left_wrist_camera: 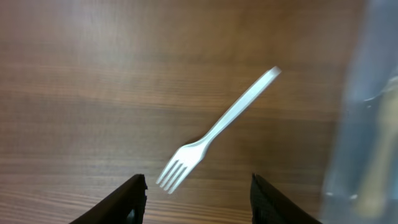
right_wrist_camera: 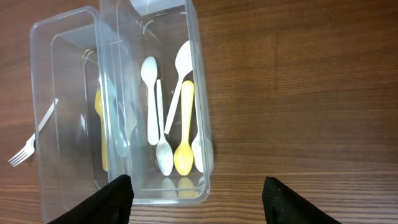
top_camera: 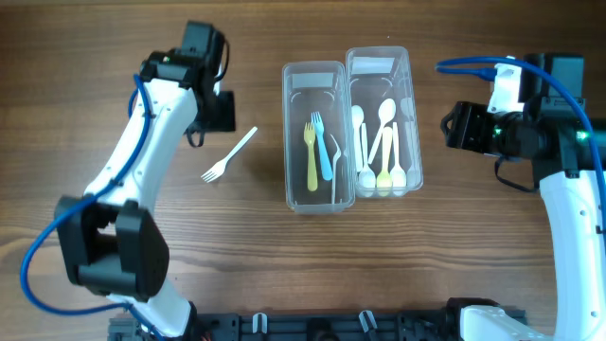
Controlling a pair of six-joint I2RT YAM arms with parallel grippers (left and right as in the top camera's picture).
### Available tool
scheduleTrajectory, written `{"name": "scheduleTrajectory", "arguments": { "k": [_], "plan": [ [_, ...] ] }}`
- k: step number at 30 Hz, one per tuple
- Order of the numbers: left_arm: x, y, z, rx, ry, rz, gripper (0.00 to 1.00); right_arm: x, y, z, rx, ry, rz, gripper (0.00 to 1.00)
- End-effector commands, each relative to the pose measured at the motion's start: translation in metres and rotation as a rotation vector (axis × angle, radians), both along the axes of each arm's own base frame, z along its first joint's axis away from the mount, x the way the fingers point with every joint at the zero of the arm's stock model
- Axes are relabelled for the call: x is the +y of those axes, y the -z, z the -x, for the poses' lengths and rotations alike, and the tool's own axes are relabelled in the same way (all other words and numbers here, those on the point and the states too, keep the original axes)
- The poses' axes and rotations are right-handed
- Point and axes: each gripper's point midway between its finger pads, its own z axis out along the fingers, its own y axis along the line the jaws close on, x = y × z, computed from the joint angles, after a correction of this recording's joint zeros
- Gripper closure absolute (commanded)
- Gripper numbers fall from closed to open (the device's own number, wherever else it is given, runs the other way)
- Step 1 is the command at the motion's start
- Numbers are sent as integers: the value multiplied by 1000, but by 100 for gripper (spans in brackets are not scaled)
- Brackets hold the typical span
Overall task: Pack container
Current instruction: 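Return the left gripper and grasp the last white fork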
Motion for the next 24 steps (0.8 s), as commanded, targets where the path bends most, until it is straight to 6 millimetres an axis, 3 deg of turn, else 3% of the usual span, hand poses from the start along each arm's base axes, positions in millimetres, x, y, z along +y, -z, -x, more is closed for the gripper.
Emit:
{"name": "scheduleTrajectory", "arguments": {
  "k": [1,2,8,14,24],
  "plan": [
    [15,46,14,95,122,-33,48,3,5,-1,10,-17,-13,33],
    [14,55,14,95,190,-32,54,3,5,-1,9,-17,-13,33],
    [-5,73,7,39,380,31,54,3,5,-1,9,-17,-14,33],
    [-20,91,11,42,462,107,47,3,5,-1,10,-14,-15,33],
    [-20,118,16,92,504,110,46,3,4,-2,5,-12,-16,34]
  ]
}}
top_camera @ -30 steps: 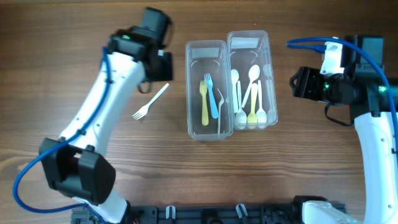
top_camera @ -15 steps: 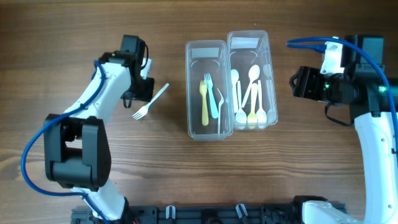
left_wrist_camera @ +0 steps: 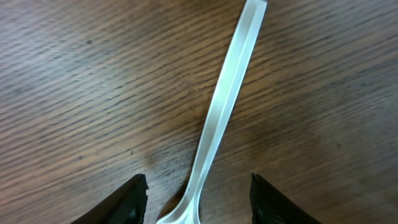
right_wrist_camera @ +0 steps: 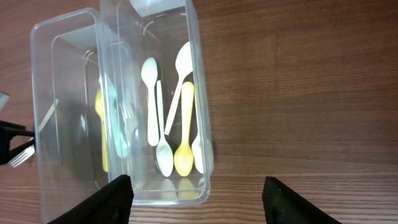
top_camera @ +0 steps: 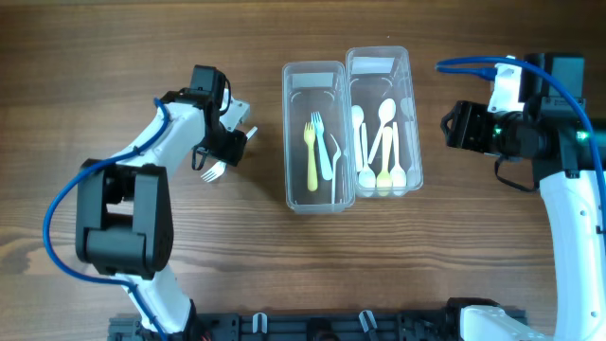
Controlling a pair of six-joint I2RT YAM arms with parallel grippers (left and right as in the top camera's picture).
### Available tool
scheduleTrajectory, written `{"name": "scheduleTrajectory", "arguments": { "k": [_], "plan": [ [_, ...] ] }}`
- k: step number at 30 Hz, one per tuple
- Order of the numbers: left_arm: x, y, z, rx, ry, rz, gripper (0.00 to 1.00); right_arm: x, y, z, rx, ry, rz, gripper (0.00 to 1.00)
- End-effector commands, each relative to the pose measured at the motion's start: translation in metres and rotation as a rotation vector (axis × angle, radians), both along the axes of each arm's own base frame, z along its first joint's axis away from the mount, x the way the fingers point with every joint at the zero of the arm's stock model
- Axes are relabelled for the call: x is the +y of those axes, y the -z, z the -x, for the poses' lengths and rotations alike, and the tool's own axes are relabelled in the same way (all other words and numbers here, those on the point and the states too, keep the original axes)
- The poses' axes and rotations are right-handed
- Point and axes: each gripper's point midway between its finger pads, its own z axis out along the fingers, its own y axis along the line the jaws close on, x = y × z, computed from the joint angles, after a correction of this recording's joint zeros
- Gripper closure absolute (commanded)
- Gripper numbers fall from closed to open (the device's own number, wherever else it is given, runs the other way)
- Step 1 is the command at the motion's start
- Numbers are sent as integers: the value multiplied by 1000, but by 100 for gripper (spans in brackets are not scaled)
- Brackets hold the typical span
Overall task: Pack container
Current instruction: 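Return the left gripper and grasp the last white fork, then place the last white fork into the left container and release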
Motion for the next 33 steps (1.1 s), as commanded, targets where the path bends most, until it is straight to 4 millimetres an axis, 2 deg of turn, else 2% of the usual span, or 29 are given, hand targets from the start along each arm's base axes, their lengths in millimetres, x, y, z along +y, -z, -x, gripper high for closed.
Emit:
{"name": "scheduleTrajectory", "arguments": {
  "k": [1,11,12,14,16,19,21,25,33],
  "plan": [
    [-5,15,7,39,63,17,47,3,4,-1,8,-12,-16,34],
    [-3,31,30,106,63,18,62,3,3,-4,-3,-11,-16,34],
    [-4,32,32,109,63,21,66,3,3,-4,-5,-11,-16,33],
    [-4,35,36,117,64,20,82,3,3,-5,-7,-11,-16,33],
    [-5,35,37,122,51,20,89,3,3,-5,-7,-11,-16,33],
    [-9,33,39,131,-2,22,96,3,3,-5,-7,-11,-16,33],
    [-13,28,40,131,-21,24,96,3,2,-5,-8,-11,-16,34],
    [-23,0,37,118,-17,27,96,3,2,-5,-8,-12,-16,34],
    [-49,-96,20,-21,-122,92,96,3,3,-5,-8,-14,-14,34]
  ]
}}
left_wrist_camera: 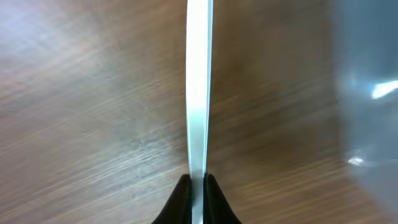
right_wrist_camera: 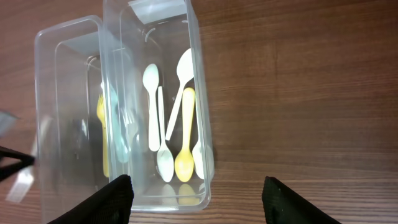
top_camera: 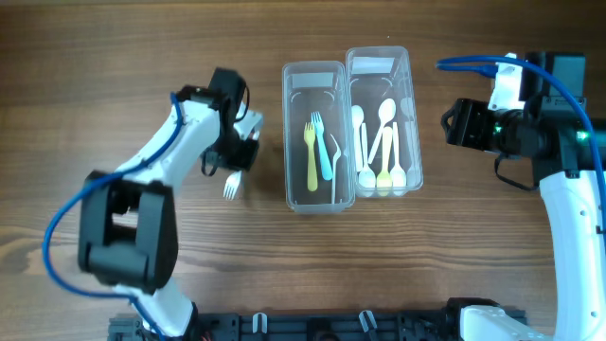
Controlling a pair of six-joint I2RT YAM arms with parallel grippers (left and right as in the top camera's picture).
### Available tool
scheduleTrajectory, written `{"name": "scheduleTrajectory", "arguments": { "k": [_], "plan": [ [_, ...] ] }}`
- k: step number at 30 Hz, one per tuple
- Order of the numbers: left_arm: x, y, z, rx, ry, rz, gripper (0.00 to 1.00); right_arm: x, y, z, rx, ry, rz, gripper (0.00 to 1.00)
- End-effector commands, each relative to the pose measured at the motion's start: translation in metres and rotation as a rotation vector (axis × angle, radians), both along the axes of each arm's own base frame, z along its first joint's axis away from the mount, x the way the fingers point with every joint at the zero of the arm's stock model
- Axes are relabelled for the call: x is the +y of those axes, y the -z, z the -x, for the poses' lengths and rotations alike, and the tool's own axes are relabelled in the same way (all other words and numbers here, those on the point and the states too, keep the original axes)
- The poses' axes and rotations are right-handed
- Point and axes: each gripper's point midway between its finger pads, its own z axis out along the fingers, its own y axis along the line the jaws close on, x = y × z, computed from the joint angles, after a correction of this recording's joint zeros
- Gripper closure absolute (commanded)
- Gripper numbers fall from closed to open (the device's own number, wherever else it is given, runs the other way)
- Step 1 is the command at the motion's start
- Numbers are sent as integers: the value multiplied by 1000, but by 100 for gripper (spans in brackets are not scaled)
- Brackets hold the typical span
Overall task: Pack container
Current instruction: 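Place the last white fork into the left container and release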
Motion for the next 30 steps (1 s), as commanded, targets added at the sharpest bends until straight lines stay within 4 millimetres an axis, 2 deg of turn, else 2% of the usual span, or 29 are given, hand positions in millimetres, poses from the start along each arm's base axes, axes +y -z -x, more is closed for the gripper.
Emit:
{"name": "scheduleTrajectory", "arguments": {
  "k": [1,4,9,15,17,19,21,26,27,28,30],
  "plan": [
    [-20,-67,-19,-161,-116,92,96,3,5,0,14,-15,-15,34],
    [-36,-88,-14,-185,-146,175,96,3,5,0,14,-14,-15,34],
    [-85,-122,6,-193,-113,347,96,3,5,-1,11,-14,-15,34],
    [-149,-137,19,-265,27,430,93,3,5,-1,10,-14,-15,34],
    [-160,-133,16,-292,29,412,93,3,5,-1,11,-12,-16,34],
    [-160,-119,5,-313,-69,344,93,4,5,0,13,-13,-21,34],
    [-162,-98,-4,-293,-155,307,92,4,5,0,15,-15,-25,34],
    [-172,-54,-18,-245,-190,277,87,4,5,0,14,-15,-24,34],
    [-174,-47,-20,-237,-201,274,82,4,5,0,15,-15,-25,34],
    [-175,-43,-21,-233,-213,275,69,4,5,0,15,-15,-24,34],
    [-176,-40,-23,-228,-239,280,59,4,5,0,14,-15,-24,34]
  ]
}}
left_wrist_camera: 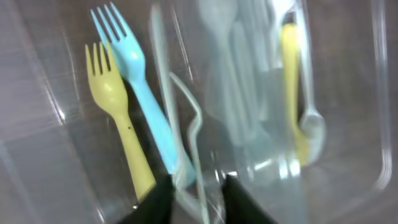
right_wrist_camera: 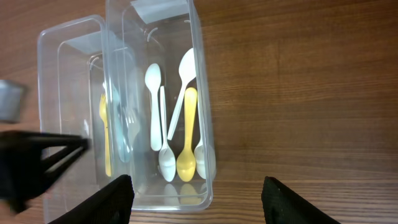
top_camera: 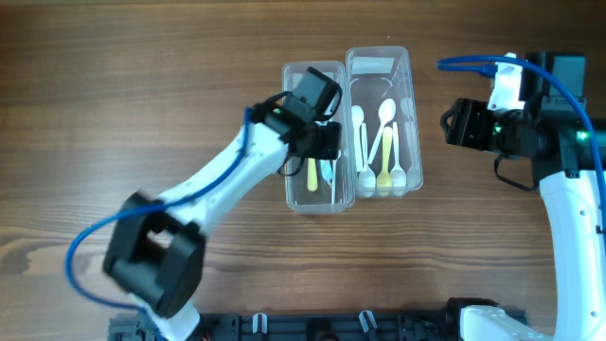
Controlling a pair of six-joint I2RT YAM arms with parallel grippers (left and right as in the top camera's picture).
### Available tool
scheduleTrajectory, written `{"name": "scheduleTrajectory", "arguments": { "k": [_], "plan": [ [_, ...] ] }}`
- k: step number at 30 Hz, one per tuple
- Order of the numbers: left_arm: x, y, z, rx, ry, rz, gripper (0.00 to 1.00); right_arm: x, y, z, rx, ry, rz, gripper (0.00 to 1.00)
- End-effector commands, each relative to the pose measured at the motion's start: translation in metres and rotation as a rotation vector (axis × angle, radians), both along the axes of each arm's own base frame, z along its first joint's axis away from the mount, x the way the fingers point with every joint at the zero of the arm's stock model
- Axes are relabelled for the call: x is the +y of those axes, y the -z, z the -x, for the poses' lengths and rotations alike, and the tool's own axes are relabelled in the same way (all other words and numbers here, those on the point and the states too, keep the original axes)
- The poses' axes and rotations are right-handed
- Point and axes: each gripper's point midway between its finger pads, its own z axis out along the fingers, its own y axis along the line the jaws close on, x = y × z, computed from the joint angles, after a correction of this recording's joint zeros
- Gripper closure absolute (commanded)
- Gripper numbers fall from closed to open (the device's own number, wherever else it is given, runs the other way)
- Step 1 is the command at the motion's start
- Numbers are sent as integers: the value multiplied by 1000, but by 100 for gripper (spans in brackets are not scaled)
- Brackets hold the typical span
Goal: Pack container
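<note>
Two clear containers stand side by side. The left container [top_camera: 290, 185] holds a yellow fork [left_wrist_camera: 118, 118] and a blue fork [left_wrist_camera: 146, 106]. My left gripper [top_camera: 320, 150] hangs over this container. In the left wrist view my left gripper [left_wrist_camera: 198, 199] is open, and a blurred white fork [left_wrist_camera: 163, 93] lies between and ahead of its fingers beside the blue one. The right container [top_camera: 415, 142] holds white and yellow spoons [right_wrist_camera: 186, 137]. My right gripper [right_wrist_camera: 194, 199] is open and empty, above the table right of the containers.
Bare wooden table [top_camera: 142, 57] surrounds the containers on all sides. The left arm [top_camera: 218, 185] stretches diagonally from the lower left across the table to the left container. The right arm [top_camera: 568, 189] stands at the right edge.
My left gripper has moved right from the table beside the left container to over that container, and its jaws have parted. The white fork is now inside the container. The right arm kept still.
The white fork lay on the table left of the containers with my left gripper open above it. The gripper then sat low around its handle, then was shut on it beside the left container. Now it is open over that container with the fork inside.
</note>
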Motion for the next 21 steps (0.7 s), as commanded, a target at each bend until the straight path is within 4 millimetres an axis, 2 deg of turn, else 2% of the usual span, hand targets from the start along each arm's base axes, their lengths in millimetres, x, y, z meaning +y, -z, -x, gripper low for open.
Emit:
{"name": "scheduleTrajectory", "arguments": {
  "k": [1,3,6,10,11,13,14,17,19,20,21],
  "plan": [
    [0,5,-8,15,-96,13,49,3,5,0,15,-10,-16,34],
    [-1,-1,-9,10,-99,23,39,3,5,0,15,-11,-16,34],
    [4,-23,-10,-5,-108,34,36,3,5,0,14,-12,-15,35],
    [20,-84,-14,-72,-99,54,37,3,-6,0,-36,-20,-7,38],
    [28,-106,-14,-109,-88,55,37,3,-14,1,-66,-20,-6,38],
    [45,-138,-12,-170,-97,43,37,3,-31,3,-130,-20,-3,38],
    [61,-160,-11,-223,-116,21,37,3,-46,7,-185,-21,1,37],
    [107,-207,-1,-348,-216,-40,35,4,-83,26,-313,-21,8,32],
    [135,-231,11,-414,-278,-68,32,4,-102,41,-381,-22,12,27],
    [163,-254,31,-471,-336,-86,30,5,-118,61,-445,-22,15,24],
    [173,-261,39,-487,-353,-92,28,6,-123,68,-465,-22,16,23]
  ]
}}
